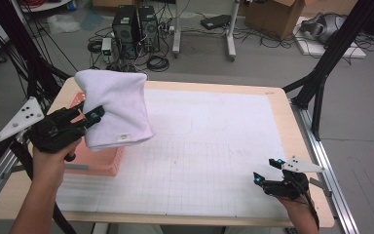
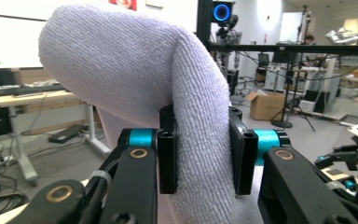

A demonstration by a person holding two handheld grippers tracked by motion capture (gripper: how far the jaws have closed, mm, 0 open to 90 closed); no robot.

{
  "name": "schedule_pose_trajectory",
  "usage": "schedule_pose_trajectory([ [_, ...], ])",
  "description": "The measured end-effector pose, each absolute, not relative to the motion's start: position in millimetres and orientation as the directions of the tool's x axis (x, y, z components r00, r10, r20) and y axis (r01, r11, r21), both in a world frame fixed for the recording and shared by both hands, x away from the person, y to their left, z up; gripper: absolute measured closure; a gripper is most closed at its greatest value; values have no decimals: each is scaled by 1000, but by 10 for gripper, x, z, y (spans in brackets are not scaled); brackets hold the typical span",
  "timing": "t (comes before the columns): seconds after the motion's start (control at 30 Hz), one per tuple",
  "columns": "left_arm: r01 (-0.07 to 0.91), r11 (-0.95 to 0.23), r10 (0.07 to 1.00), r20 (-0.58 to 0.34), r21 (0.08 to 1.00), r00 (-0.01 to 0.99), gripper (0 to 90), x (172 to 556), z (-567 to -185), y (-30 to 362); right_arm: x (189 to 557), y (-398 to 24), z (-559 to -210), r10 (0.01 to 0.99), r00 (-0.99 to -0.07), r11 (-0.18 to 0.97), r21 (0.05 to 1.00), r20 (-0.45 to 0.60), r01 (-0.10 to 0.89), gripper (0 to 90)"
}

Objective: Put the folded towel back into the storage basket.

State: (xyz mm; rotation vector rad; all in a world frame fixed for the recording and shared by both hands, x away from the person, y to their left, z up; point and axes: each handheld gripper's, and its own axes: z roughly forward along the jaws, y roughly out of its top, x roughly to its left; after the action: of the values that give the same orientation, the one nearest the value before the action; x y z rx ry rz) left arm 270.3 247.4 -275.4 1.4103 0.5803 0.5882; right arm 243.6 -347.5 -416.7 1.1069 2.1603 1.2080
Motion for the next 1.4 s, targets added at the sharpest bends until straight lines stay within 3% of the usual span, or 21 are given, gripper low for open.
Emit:
schedule_pose_trajectory([
  [0.73, 30, 135, 714, -118, 990, 690, 697, 2969, -2897, 3094, 2439, -3432, -4178, 806, -592, 316, 842, 5, 437, 196],
  [1.4, 90, 168, 722, -185, 982, 667, 697, 3364, -3381, 3421, 2401, -3388, -4181, 808, -588, 343, 830, -21, 441, 196],
])
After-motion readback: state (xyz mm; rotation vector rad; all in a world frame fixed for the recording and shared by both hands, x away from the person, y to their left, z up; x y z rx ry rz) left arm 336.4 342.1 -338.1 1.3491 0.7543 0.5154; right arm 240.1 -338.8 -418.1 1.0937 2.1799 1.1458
